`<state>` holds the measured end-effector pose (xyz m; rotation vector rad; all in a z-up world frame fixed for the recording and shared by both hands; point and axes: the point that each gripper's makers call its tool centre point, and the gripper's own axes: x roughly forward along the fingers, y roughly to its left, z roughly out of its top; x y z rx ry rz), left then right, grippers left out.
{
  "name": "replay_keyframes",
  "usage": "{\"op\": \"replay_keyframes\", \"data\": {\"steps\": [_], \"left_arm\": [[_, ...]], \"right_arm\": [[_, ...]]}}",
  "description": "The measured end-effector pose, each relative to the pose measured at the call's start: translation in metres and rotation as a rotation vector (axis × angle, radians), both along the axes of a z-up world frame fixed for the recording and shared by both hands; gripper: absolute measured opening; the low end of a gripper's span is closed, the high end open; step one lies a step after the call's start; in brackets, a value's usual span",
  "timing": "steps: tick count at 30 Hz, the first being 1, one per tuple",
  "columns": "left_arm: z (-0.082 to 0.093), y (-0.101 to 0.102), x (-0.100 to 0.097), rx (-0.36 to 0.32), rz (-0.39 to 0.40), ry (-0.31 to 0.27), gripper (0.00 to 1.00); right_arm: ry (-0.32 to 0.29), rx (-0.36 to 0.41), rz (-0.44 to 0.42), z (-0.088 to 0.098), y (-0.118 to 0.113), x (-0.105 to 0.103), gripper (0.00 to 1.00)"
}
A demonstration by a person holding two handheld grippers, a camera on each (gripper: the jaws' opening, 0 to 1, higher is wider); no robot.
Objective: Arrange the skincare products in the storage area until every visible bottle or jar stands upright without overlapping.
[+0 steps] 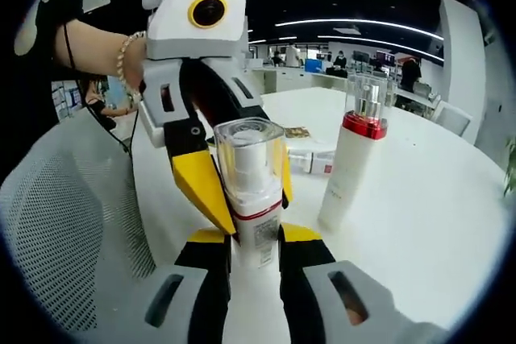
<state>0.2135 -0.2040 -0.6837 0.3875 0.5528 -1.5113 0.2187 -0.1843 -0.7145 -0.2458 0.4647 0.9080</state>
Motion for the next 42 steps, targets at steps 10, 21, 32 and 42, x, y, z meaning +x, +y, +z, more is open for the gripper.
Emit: {"op": "replay_keyframes", "data": {"steps": [10,21,32,42], "left_arm": [[-0.008,-0.004,0.011,-0.003,0.010,0.014,0.15],[-0.013,-0.006,0.019,-0.004,0.016,0.020,0.15],[-0.013,-0.009,0.034,-0.023,0.074,0.025,0.16],[-0.020,0.007,0.051,0.007,0.139,0.034,0.18]], "right_arm": [[0.008,0.005,-0.013,-0.008,-0.003,0.010,0.22],[0.006,0.012,-0.044,-0.010,-0.004,0.017,0.22],[0.006,0.017,-0.044,-0.010,-0.010,0.036,0.22],[0.004,0.017,-0.043,-0.014,-0.019,0.053,0.22]]}}
